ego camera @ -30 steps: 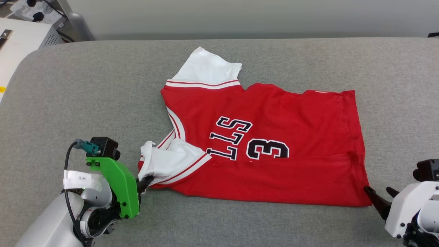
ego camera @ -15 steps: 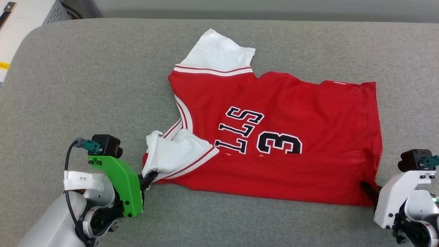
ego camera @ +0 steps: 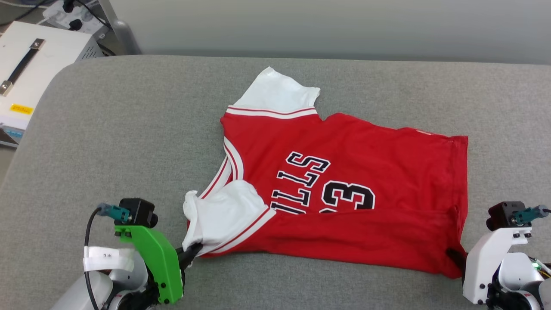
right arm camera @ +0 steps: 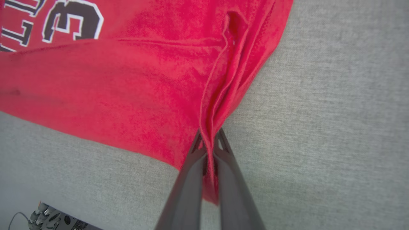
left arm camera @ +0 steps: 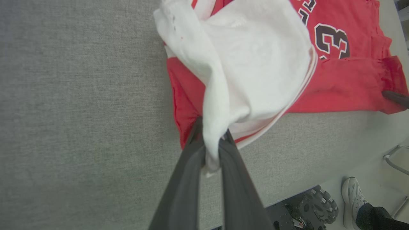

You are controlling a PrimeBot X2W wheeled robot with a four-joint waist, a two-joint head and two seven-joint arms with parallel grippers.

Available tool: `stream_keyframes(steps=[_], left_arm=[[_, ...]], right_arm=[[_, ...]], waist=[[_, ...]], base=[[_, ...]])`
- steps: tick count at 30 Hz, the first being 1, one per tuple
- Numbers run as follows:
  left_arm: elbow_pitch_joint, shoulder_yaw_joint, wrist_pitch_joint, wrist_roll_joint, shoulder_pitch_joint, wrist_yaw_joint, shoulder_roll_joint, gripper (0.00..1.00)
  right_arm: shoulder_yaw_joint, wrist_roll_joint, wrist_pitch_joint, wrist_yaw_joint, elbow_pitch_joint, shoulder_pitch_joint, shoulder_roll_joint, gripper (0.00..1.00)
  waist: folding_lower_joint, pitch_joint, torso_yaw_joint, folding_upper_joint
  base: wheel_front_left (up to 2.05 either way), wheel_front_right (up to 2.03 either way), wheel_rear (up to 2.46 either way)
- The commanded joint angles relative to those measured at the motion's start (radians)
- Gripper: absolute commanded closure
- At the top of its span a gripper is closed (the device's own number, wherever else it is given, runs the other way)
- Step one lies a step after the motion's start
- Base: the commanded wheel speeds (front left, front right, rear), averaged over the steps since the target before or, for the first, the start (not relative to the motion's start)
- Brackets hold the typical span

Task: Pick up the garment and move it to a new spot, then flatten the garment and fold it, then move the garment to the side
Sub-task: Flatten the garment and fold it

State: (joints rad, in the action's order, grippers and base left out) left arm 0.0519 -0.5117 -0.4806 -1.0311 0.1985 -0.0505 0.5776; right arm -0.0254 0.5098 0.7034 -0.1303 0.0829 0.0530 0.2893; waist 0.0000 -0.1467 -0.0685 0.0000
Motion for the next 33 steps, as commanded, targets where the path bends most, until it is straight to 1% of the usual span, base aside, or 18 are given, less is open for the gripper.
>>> stream_keyframes(steps=[1,7,11,14,18,21,22,23,24,25,26,27,28,33], left_arm=[[-0.011,0.003,0.004,-0.005,-0.028,-0.012,0.01,1.0],[-0.083,0.016,0.002,-0.021,-0.136,-0.067,0.051,1.0],[-0.143,0.027,-0.001,-0.033,-0.214,-0.107,0.082,1.0],[-0.172,0.031,-0.002,-0.048,-0.259,-0.125,0.09,1.0],[-0.158,0.026,0.004,-0.072,-0.282,-0.123,0.065,1.0],[-0.11,0.022,0.021,-0.081,-0.263,-0.108,0.027,1.0],[-0.093,0.022,0.03,-0.078,-0.253,-0.103,0.019,0.95],[-0.068,0.022,0.038,-0.076,-0.241,-0.098,0.008,0.95],[-0.046,0.02,0.04,-0.077,-0.232,-0.092,0.0,0.8],[-0.021,0.019,0.045,-0.076,-0.22,-0.084,-0.009,0.63],[0.0,0.019,0.05,-0.077,-0.211,-0.078,-0.017,0.51],[0.025,0.018,0.052,-0.079,-0.2,-0.073,-0.027,0.07],[0.042,0.017,0.055,-0.078,-0.192,-0.067,-0.032,0.0],[0.108,0.021,0.093,-0.053,-0.157,-0.048,-0.039,0.0]], right_arm=[[-0.006,0.007,0.004,0.0,-0.006,-0.021,0.004,1.0],[-0.022,0.03,0.018,0.0,-0.039,-0.093,0.012,1.0],[-0.015,0.037,0.034,0.0,-0.077,-0.151,0.012,1.0],[-0.002,0.031,0.045,0.0,-0.097,-0.197,0.0,1.0],[0.024,0.014,0.046,0.0,-0.092,-0.237,-0.029,1.0],[0.045,-0.001,0.037,0.0,-0.073,-0.247,-0.053,1.0],[0.051,-0.002,0.031,0.0,-0.066,-0.247,-0.061,1.0],[0.057,-0.006,0.023,0.0,-0.057,-0.245,-0.068,1.0],[0.059,-0.011,0.018,0.0,-0.049,-0.245,-0.071,0.72],[0.062,-0.014,0.009,0.0,-0.041,-0.243,-0.078,0.32],[0.066,-0.015,-0.008,0.0,-0.035,-0.24,-0.082,0.0],[0.066,-0.017,-0.027,0.0,-0.028,-0.237,-0.085,0.0],[0.061,-0.019,-0.041,0.0,-0.024,-0.237,-0.086,0.0],[0.051,-0.026,-0.178,0.0,-0.033,-0.229,-0.098,0.0]], waist=[[0.0,0.059,-0.004,0.0],[0.0,0.133,-0.012,0.0],[0.0,0.162,-0.02,0.0],[0.0,0.168,-0.027,0.0],[0.0,0.16,-0.033,0.0],[0.0,0.144,-0.034,0.0],[0.0,0.139,-0.033,0.0],[0.0,0.133,-0.029,0.0],[0.0,0.129,-0.027,0.0],[0.0,0.123,-0.023,0.0],[0.0,0.119,-0.021,0.0],[0.0,0.115,-0.018,0.0],[0.0,0.113,-0.016,0.0],[0.0,0.109,-0.005,0.0]], base=[[0.0,0.0,0.0],[0.0,0.0,0.0],[0.0,0.0,0.0],[0.0,0.0,0.0],[0.0,0.0,0.0],[0.0,0.0,0.0],[0.0,0.0,0.0],[0.0,0.0,0.0],[0.0,0.0,0.0],[0.0,0.0,0.0],[0.0,0.0,0.0],[0.0,0.0,0.0],[0.0,0.0,0.0],[0.0,0.0,0.0]])
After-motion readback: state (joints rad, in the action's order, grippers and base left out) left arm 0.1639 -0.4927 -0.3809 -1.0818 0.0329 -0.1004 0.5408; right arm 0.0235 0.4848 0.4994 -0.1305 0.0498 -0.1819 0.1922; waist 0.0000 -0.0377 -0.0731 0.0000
